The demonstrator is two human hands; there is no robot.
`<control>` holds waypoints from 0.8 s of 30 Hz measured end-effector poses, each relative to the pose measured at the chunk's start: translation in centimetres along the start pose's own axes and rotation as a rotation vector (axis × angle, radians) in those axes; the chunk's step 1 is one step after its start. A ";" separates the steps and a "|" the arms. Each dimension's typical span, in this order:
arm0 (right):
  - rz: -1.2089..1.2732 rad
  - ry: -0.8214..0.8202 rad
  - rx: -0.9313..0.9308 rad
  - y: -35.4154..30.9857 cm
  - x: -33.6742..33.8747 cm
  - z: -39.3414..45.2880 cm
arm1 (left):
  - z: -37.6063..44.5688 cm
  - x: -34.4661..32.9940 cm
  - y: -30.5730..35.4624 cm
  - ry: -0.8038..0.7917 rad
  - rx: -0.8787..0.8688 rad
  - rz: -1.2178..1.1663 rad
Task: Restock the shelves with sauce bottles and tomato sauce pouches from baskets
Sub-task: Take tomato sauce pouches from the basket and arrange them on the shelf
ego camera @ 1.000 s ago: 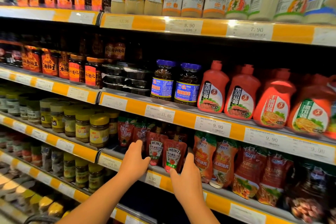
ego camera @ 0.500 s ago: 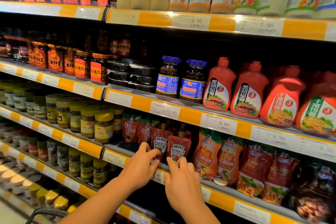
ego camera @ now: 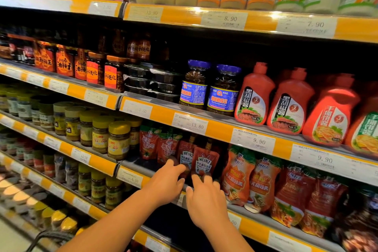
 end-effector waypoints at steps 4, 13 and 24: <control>0.002 -0.009 -0.021 0.3 -0.1 0.4 | 0.2 -0.3 0.0 -0.005 0.000 -0.007; -0.007 -0.010 -0.038 0.8 -0.7 0.5 | 0.1 0.1 0.1 0.021 -0.003 -0.002; 0.264 0.241 0.151 -3.1 0.8 -3.2 | -8.7 3.1 -3.5 0.321 0.014 -0.327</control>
Point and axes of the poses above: each hand's wrist, its own z-axis towards the middle knuckle, its own x-axis out of the back of the hand, y = z × x, the point moved 9 cm from there along z, towards the middle knuckle, and after that the axes turned 6 degrees about z, right-handed, at the moved point
